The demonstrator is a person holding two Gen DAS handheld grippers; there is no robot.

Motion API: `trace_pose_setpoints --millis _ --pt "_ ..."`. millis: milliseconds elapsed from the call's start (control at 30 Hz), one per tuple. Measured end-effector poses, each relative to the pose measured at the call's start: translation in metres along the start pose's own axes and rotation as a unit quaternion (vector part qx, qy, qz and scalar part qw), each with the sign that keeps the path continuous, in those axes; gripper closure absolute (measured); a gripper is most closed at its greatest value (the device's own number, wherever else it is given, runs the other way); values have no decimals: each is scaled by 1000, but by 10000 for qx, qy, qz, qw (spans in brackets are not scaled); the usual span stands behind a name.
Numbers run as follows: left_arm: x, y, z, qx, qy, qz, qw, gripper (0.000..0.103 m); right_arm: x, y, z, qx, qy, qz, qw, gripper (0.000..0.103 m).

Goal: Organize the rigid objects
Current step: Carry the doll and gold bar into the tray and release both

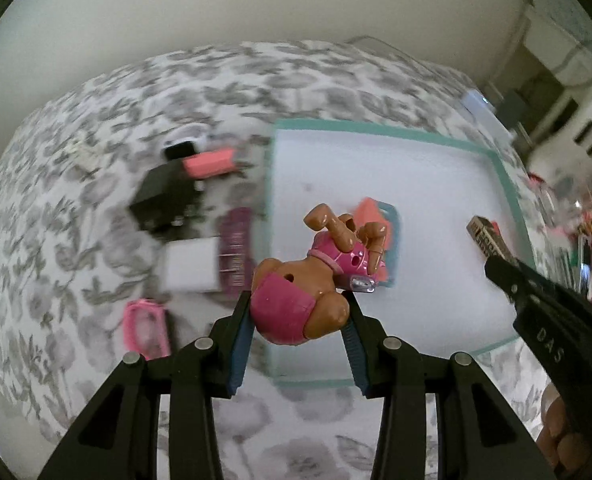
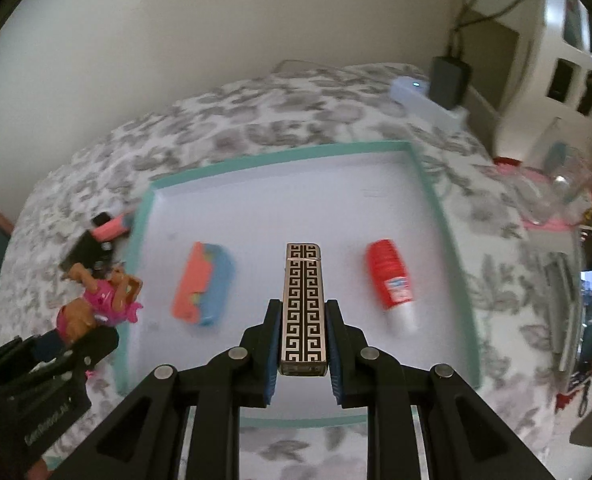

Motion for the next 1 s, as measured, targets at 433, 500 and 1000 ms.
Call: trace_pose_setpoints --millis 433,500,1000 --pt "30 -38 18 -495 -62 137 9987 59 3 -17 14 -351 174 177 9991 81" --pt "30 -39 18 -497 -40 120 9987 59 1 -19 15 -393 242 191 9988 81" --pt "22 -28 8 -349 43 -44 9994 37 4 -23 18 -461 188 255 9984 72"
Point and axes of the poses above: each gripper's, at about its wrist camera, not at the fingertips, and y roughly against the way its jaws point, x to its right, z to its underside, the point moved 2 cm from there along -y, roughly the way its jaws point, and after that the axes turned 10 degrees about x, right-handed, at the moved point
